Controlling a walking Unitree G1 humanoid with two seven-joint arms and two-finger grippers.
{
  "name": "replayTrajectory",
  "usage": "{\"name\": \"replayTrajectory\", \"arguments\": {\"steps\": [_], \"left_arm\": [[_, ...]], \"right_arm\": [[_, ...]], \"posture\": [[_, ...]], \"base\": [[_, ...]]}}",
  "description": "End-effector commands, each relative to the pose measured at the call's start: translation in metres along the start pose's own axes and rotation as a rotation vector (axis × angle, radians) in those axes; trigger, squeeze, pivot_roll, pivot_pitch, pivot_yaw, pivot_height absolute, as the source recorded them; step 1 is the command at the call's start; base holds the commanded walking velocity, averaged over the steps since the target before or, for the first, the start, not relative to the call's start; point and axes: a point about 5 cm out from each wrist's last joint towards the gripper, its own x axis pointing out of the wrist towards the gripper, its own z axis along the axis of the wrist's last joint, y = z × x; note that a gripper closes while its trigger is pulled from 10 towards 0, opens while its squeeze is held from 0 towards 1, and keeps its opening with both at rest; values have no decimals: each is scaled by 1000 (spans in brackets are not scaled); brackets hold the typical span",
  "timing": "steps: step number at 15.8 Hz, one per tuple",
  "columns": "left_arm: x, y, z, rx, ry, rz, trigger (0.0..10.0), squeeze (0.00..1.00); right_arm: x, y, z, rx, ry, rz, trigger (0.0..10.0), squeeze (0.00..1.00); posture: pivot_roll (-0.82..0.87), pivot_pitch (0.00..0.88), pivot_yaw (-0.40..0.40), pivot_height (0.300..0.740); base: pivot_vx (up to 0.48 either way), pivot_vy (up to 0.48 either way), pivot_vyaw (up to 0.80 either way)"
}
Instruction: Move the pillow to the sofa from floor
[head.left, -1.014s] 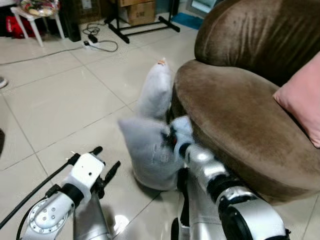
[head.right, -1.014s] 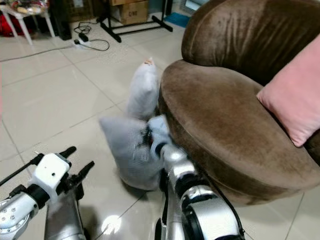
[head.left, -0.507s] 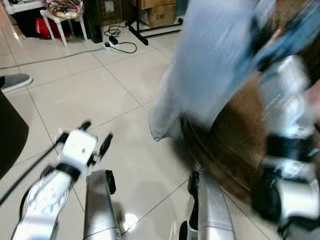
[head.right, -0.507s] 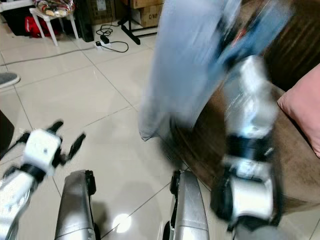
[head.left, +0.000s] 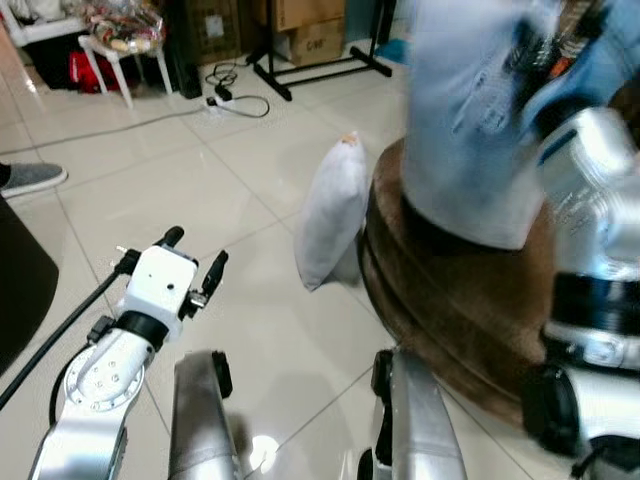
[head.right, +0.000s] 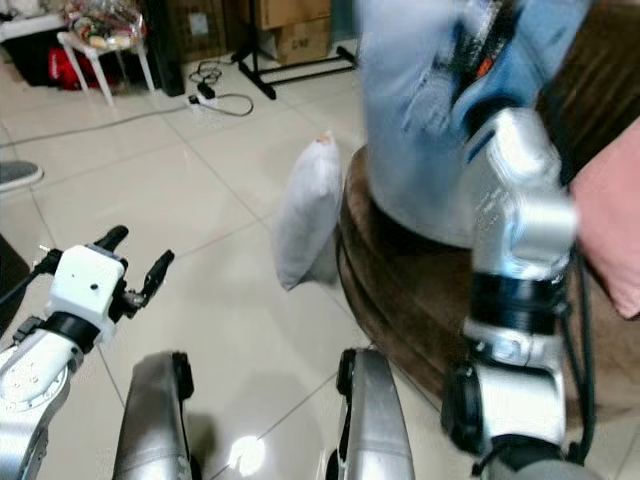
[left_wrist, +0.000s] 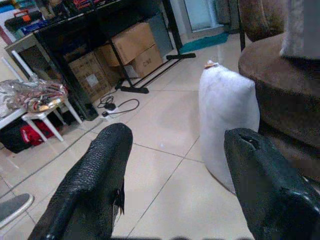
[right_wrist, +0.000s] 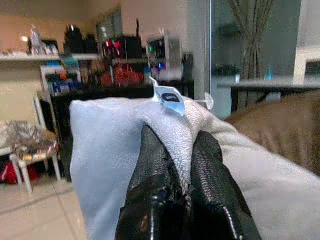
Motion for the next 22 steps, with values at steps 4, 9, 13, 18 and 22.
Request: {"name": "replayTrajectory", "arguments": {"steps": [4, 9, 13, 18, 22], "left_arm": [[1, -7, 1, -13, -7, 20, 10000, 0], [6, -3, 3, 12, 2, 56, 10000, 0], [13, -12, 6, -3, -11, 35, 10000, 0], [23, -8, 8, -19, -31, 52, 10000, 0], [20, -12, 5, -25, -19, 59, 10000, 0]], "right_arm": [[-13, 17, -32, -73, 88, 20, 10000, 0], [-31, 29, -58, -68, 169, 10, 10000, 0], [-46, 26, -72, -110, 196, 6, 10000, 0], [-61, 25, -76, -123, 242, -19, 10000, 0], [-58, 21, -61, -170, 222, 3, 10000, 0]], "posture": [[-23, 0, -101, 591], [-46, 0, -84, 641], [-46, 0, -53, 676], [-86, 0, -35, 726], [-64, 0, -60, 740]], "base": [[0, 0, 0], [0, 0, 0], [0, 0, 0], [0, 0, 0], [0, 0, 0]]}}
